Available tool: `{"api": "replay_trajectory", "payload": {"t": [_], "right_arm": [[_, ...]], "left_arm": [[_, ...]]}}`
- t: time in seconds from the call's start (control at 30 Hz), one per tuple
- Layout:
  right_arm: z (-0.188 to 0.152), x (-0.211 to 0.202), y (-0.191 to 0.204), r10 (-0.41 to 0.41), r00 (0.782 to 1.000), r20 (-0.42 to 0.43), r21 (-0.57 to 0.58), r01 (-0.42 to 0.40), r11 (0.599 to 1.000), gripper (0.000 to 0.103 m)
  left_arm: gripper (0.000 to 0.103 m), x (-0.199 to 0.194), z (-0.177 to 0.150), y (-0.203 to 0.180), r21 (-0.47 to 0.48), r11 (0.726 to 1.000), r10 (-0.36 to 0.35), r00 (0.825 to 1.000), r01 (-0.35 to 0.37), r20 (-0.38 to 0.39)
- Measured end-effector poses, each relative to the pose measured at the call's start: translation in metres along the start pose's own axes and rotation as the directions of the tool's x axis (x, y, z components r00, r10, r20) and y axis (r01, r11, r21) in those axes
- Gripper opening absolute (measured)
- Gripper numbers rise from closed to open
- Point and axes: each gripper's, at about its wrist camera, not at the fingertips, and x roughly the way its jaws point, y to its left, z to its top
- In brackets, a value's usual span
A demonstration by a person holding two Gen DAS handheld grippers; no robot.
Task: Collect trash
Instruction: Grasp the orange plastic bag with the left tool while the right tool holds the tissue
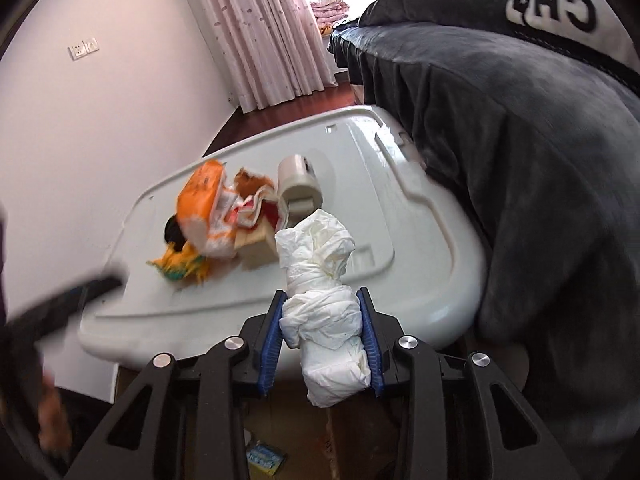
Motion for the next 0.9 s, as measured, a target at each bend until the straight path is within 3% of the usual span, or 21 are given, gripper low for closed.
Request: {"api": "replay_trajectory", "payload": {"t": [0.1, 0.23, 0.37, 0.6, 0.67, 0.7, 0.8, 0.9], "right_arm": [[-0.02, -0.001, 0.007, 0.03, 0.999, -0.024, -0.008, -0.03, 1.0, 0.035], [-0.021, 0.006, 0.023, 0.033, 0.999, -0.025, -0.075, -0.035, 0.997, 0.035], [-0.02, 0.012, 0.022, 0.048, 0.998, -0.038, -0.07, -0.051, 0.996, 0.035], [-0.018, 0.014, 0.016, 0.058, 0.997, -0.047, -0.034, -0.06, 0.998, 0.036], [-0.018, 0.015, 0.017, 0.059, 0.997, -0.053, -0.033, -0.06, 0.998, 0.036], [-0.018, 0.016, 0.017, 0.059, 0.997, -0.056, -0.033, -0.061, 0.998, 0.036], [-0.018, 0.018, 0.018, 0.055, 0.997, -0.059, -0.035, -0.057, 0.998, 0.036], [-0.017, 0.02, 0.016, 0.057, 0.996, -0.067, -0.026, -0.059, 0.998, 0.036]], "left_arm": [[0.074, 0.024, 0.028, -0.01, -0.011, 1.0, 0.02, 1.0, -0.02, 0.0], [0.074, 0.053, 0.052, -0.02, -0.055, 0.998, 0.03, 1.0, -0.029, 0.005], [0.074, 0.074, 0.063, -0.024, -0.102, 0.995, 0.021, 1.0, -0.023, -0.022], [0.073, 0.107, 0.065, -0.024, -0.057, 0.992, 0.11, 0.993, -0.112, -0.045], [0.034, 0.113, 0.063, -0.02, -0.034, 0.991, 0.125, 0.991, -0.127, -0.051], [0.026, 0.117, 0.063, -0.018, -0.025, 0.991, 0.128, 0.99, -0.13, -0.063], [0.015, 0.113, 0.062, -0.011, -0.017, 0.993, 0.12, 0.992, -0.12, -0.044], [0.014, 0.1, 0.062, -0.009, -0.008, 0.995, 0.104, 0.995, -0.104, -0.015]]}}
